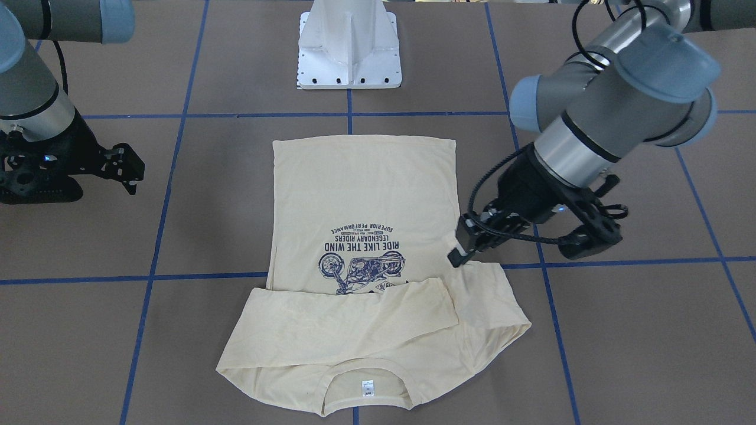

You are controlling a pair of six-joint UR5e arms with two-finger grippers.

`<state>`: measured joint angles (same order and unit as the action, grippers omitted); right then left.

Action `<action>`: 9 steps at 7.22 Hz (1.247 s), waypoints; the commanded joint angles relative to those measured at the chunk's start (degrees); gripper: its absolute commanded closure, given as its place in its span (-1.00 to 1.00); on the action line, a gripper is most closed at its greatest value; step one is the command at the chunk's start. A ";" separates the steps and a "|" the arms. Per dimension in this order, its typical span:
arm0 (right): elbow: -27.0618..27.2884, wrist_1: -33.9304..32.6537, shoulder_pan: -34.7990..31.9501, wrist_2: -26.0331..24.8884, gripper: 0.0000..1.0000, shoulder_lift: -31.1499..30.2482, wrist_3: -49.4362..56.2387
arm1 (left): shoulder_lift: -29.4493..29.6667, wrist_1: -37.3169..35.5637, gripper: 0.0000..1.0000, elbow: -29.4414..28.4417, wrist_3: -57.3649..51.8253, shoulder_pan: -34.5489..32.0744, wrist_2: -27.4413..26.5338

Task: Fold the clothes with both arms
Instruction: 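Grasp the other sleeve cuff with the left gripper and lift it, then lay the sleeve across the shirt front with the left gripper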

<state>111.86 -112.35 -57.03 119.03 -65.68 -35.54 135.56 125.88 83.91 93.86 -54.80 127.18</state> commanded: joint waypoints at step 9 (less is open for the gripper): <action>-1.90 0.11 -0.80 0.15 -1.00 -0.77 2.05 | 10.77 10.43 1.00 -14.12 6.51 12.33 -8.87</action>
<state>110.35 -112.32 -57.82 119.15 -66.44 -33.52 146.20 135.59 70.80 100.28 -44.49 120.81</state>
